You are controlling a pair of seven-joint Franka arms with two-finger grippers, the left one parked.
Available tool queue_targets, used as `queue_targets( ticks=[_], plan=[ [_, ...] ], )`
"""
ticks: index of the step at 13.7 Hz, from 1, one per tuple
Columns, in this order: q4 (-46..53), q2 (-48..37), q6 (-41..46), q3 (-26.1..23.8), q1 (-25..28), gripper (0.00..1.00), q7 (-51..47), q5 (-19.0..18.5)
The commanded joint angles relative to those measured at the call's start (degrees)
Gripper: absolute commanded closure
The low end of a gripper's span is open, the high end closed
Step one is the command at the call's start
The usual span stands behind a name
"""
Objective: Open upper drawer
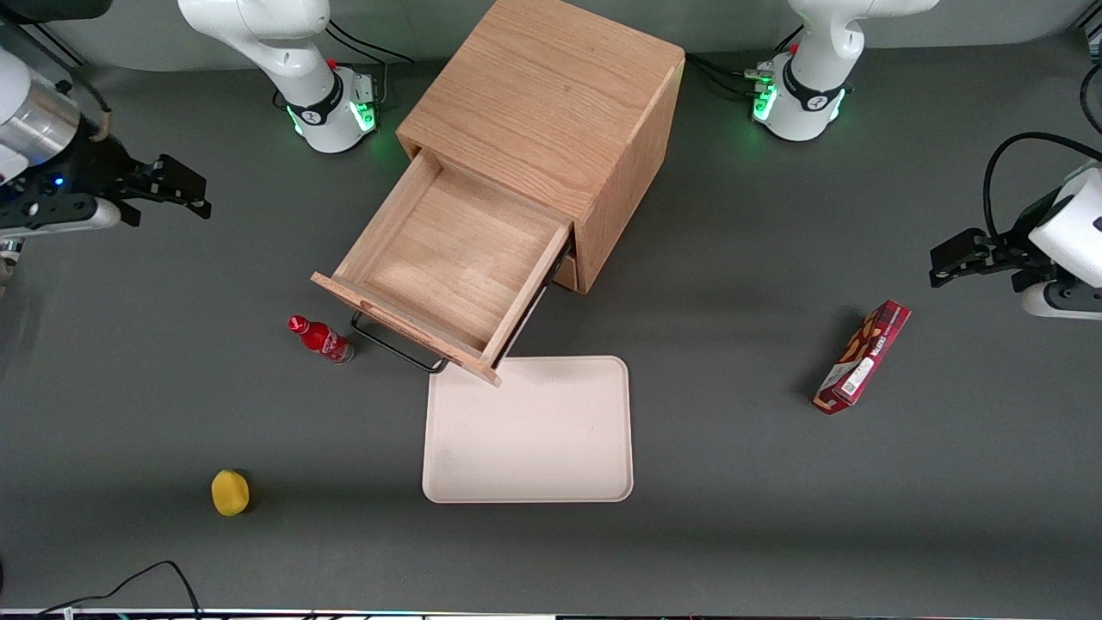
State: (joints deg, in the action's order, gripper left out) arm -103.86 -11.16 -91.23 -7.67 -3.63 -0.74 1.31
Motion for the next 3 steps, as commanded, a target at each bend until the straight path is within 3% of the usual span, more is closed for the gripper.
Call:
queue_targets(
  ticks=[1, 3],
  plan=[
    [3.11, 1.65, -1.14, 0.56, 0.91, 0.0, -1.36, -3.59],
    [6.03, 3.51, -0.97, 1.78, 0.73, 0.0, -1.54, -3.42]
  ],
)
